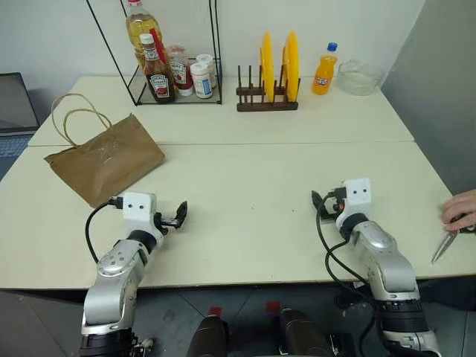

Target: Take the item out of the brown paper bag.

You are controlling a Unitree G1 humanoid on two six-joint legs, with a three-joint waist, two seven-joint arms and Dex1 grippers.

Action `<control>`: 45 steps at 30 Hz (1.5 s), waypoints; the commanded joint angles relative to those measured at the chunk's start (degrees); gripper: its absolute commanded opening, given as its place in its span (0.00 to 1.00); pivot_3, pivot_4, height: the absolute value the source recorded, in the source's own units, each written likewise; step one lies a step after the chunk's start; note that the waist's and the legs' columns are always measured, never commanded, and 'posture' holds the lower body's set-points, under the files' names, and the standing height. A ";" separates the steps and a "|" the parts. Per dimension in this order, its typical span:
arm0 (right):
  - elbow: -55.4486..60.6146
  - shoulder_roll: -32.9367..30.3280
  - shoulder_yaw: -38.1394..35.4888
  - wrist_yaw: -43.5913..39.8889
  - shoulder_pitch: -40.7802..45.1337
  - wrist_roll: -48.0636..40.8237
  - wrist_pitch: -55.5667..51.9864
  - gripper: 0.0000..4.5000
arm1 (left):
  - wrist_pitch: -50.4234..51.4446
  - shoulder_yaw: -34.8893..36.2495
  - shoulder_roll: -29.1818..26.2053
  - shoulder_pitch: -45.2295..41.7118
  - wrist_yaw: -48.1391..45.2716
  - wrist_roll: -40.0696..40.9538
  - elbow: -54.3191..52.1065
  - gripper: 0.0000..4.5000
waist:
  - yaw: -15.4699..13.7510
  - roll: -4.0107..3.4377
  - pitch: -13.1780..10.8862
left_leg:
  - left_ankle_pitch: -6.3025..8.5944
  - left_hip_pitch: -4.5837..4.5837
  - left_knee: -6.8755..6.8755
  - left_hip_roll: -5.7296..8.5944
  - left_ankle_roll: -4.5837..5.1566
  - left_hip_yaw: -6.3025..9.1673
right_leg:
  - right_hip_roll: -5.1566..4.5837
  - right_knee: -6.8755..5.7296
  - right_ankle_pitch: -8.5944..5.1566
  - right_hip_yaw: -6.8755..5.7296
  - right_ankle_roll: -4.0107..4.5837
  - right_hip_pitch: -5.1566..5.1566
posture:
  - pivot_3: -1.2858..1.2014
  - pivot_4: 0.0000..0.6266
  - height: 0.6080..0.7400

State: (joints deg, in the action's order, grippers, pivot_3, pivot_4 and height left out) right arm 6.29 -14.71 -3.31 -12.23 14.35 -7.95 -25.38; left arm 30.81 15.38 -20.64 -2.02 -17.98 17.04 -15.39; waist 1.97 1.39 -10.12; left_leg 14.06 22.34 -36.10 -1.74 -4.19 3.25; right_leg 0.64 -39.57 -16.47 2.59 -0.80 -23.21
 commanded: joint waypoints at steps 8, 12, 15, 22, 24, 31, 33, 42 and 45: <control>1.08 -7.84 4.18 -29.22 20.30 -17.13 -10.63 1.00 | 9.14 11.83 -28.38 -10.98 -20.40 11.27 8.97 1.00 | 0.07 0.12 -0.15 | 0.00 0.01 0.02 -0.04 0.00 0.07 | 0.06 0.04 -0.01 -0.12 0.01 0.00 | 0.52 0.24 1.00; 4.45 -6.83 6.60 -37.96 28.55 -28.65 -21.03 1.00 | 8.38 11.69 -39.15 -15.33 -29.39 11.21 19.36 1.00 | 0.35 0.07 -0.24 | 0.01 0.12 0.06 -0.05 0.01 0.09 | 0.05 0.12 0.00 -0.17 0.02 -0.10 | 0.52 0.24 1.00; 6.16 -5.01 7.44 -39.60 32.21 -33.97 -25.84 1.00 | 3.53 9.63 -44.09 -17.98 -35.18 8.66 29.13 1.00 | 0.44 0.05 -0.25 | 0.01 0.20 0.06 -0.07 0.02 0.12 | 0.01 0.12 0.00 -0.22 0.03 -0.17 | 0.52 0.24 1.00; 7.77 -1.32 8.20 -37.29 34.05 -36.99 -28.21 1.00 | -9.87 0.70 -48.66 -34.69 -41.32 -0.29 54.33 1.00 | -0.24 0.15 -0.20 | 0.01 0.29 -0.04 -0.02 0.02 0.22 | 0.01 0.05 -0.01 -0.36 0.03 -0.18 | 0.52 0.24 1.00; 7.65 -1.17 8.29 -35.90 33.50 -35.66 -27.04 1.00 | -14.94 -2.30 -48.42 -40.88 -40.34 -4.26 63.01 1.00 | -0.27 0.23 -0.15 | 0.01 0.41 -0.07 0.00 0.02 0.22 | -0.01 0.03 0.00 -0.37 0.03 -0.29 | 0.52 0.24 1.00; 7.67 -0.47 8.08 -30.10 31.53 -31.24 -23.34 1.00 | -26.03 -9.21 -43.95 -57.12 -37.17 -14.18 83.45 1.00 | -0.10 0.26 -0.14 | 0.01 0.55 -0.09 0.01 0.02 0.21 | 0.00 -0.11 0.00 -0.37 0.03 -0.48 | 0.52 0.24 1.00; 8.04 -0.49 7.73 -29.48 31.35 -31.40 -23.49 1.00 | -26.46 -10.48 -42.88 -59.40 -37.45 -16.16 86.67 1.00 | -0.02 0.27 -0.14 | 0.01 0.58 -0.12 0.01 0.02 0.19 | 0.00 -0.24 0.00 -0.34 0.03 -0.56 | 0.52 0.24 1.00; 10.44 -1.59 7.34 -26.60 31.09 -31.24 -23.26 1.00 | -22.91 -13.81 -40.12 -61.48 -40.22 -22.47 92.10 1.00 | 0.91 0.28 -0.14 | 0.00 0.65 -0.12 -0.01 0.02 0.14 | 0.00 -0.43 0.00 -0.27 0.04 -0.78 | 0.52 0.24 1.00; 11.35 -1.69 7.30 -25.30 30.52 -31.08 -22.93 1.00 | -23.15 -13.72 -39.26 -61.12 -40.51 -23.39 92.37 1.00 | 1.19 0.28 -0.14 | 0.00 0.67 -0.12 -0.01 0.02 0.15 | 0.00 -0.45 0.00 -0.28 0.04 -0.80 | 0.52 0.24 1.00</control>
State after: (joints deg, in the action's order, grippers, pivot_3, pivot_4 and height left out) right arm 14.97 -16.24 5.54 -38.27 44.91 -39.05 -49.57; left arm 7.98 1.56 -59.41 -62.65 -58.23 -5.88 77.12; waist 3.16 1.67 -10.26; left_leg 14.06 23.02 -36.22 -1.75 -4.16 3.40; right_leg 0.65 -40.02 -16.47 2.31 -0.76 -24.01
